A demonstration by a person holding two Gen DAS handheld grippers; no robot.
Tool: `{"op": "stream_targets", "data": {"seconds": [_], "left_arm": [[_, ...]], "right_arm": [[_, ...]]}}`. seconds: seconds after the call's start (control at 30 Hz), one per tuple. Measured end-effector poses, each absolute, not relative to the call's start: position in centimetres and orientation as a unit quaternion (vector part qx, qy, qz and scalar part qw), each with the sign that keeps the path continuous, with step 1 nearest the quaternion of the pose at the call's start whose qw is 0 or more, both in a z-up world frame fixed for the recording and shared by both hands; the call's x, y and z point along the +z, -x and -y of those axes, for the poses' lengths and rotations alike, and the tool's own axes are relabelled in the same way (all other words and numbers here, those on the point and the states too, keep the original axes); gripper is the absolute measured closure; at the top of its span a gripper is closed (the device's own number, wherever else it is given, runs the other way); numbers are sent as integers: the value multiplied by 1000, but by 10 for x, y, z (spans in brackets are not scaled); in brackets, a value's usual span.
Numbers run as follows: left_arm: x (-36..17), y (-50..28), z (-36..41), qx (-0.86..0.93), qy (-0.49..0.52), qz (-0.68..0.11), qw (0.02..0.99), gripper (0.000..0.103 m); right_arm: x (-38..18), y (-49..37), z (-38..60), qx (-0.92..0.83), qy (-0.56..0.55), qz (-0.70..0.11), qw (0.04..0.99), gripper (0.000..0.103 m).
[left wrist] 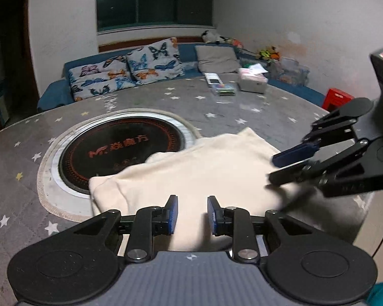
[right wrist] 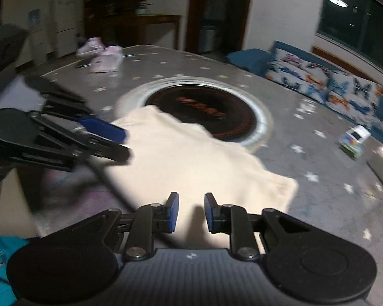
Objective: Fold clothes
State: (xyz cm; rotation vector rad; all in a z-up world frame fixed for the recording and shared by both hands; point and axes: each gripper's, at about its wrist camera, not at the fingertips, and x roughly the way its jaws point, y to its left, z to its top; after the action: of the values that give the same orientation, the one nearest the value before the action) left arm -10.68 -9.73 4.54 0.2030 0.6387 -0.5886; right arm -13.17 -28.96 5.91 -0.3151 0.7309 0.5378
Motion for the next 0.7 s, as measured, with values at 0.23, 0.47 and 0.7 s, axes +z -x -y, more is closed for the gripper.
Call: {"op": "stream_targets", "data": {"seconds": [0.23,0.47,0.7], "left_arm": [[32,113,97,-282,-112,-310,901,75],[49,123,95,-293,-101,-291,905,75],[34,121,97,-297,-103,-310,897,75]], "right_arm": [[41,139,277,265,158,-354,883,83],[55,153,287,255,169,-347,887,83],[48,150,299,243,153,-367,885,83]]}}
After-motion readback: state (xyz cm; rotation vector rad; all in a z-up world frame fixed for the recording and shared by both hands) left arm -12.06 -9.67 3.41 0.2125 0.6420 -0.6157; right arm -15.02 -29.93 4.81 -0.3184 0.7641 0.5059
